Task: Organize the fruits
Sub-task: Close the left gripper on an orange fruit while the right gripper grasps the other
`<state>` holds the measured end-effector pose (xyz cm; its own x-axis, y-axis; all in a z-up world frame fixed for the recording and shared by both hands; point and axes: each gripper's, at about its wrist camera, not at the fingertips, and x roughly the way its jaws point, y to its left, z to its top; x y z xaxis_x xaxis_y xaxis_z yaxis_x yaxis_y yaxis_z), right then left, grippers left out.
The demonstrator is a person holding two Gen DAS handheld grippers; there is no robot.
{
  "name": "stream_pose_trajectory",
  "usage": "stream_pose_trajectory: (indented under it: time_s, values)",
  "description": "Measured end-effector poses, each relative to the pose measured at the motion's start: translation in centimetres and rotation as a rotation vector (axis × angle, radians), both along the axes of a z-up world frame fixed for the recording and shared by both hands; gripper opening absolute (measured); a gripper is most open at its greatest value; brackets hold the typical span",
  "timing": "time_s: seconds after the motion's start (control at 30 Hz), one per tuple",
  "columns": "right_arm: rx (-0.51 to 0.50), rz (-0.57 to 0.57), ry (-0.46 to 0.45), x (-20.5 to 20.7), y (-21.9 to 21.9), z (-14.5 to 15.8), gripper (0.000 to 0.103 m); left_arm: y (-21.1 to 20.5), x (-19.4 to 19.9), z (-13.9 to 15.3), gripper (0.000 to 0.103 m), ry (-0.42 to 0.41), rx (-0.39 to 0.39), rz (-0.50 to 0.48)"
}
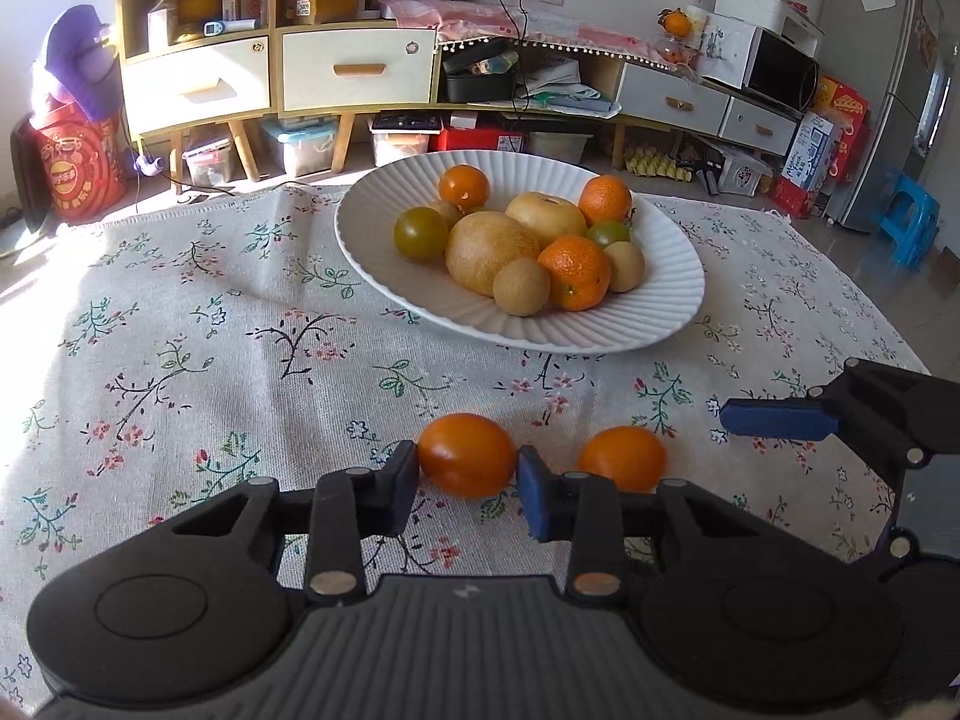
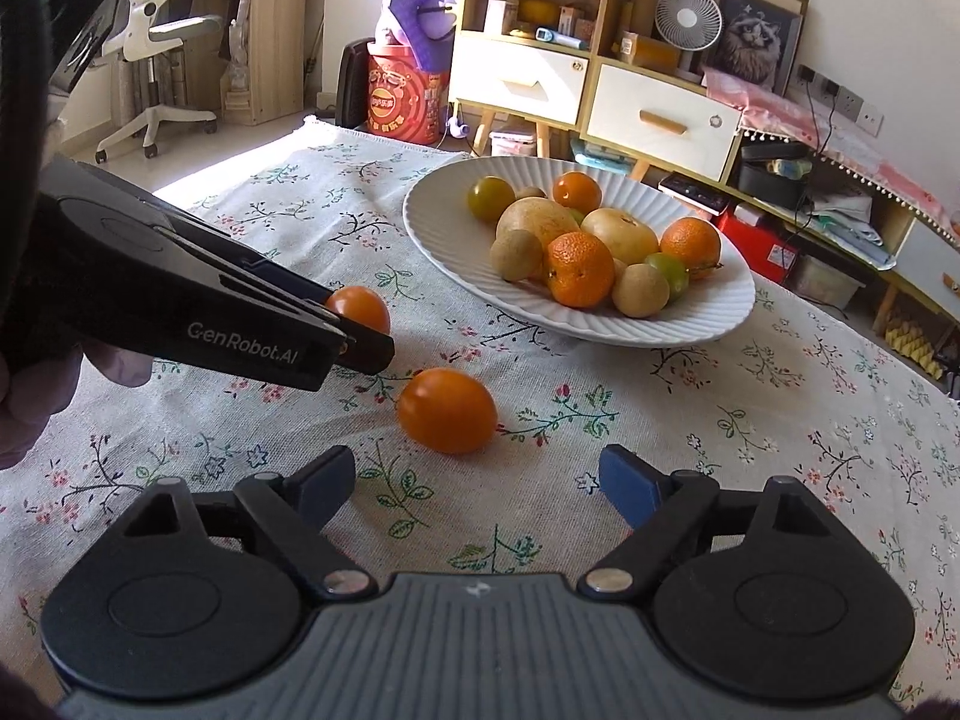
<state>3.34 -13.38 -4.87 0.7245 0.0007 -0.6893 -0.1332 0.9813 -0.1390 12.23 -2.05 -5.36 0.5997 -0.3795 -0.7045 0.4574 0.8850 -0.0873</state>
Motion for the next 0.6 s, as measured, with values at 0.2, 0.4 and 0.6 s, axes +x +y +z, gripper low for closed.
stream_pose_trajectory:
  time_s: [0.2, 0.4, 0.6]
  values:
    - [0.050, -0.031, 0.020, 1.2, 0.0, 0.0, 0.075, 1.2, -0.3, 0.7, 0.025, -0.005, 0.011, 0.014]
    - [0.055, -0.059, 0.018, 1.7, 0.1, 0.1, 0.060, 2.4, -0.4, 0.7, 0.025, 0.007, 0.017, 0.022]
    - [0.064, -0.059, 0.023, 2.1, 0.5, 0.3, 0.041, 3.0, -0.8, 0.8, 0.025, 0.009, 0.020, 0.019]
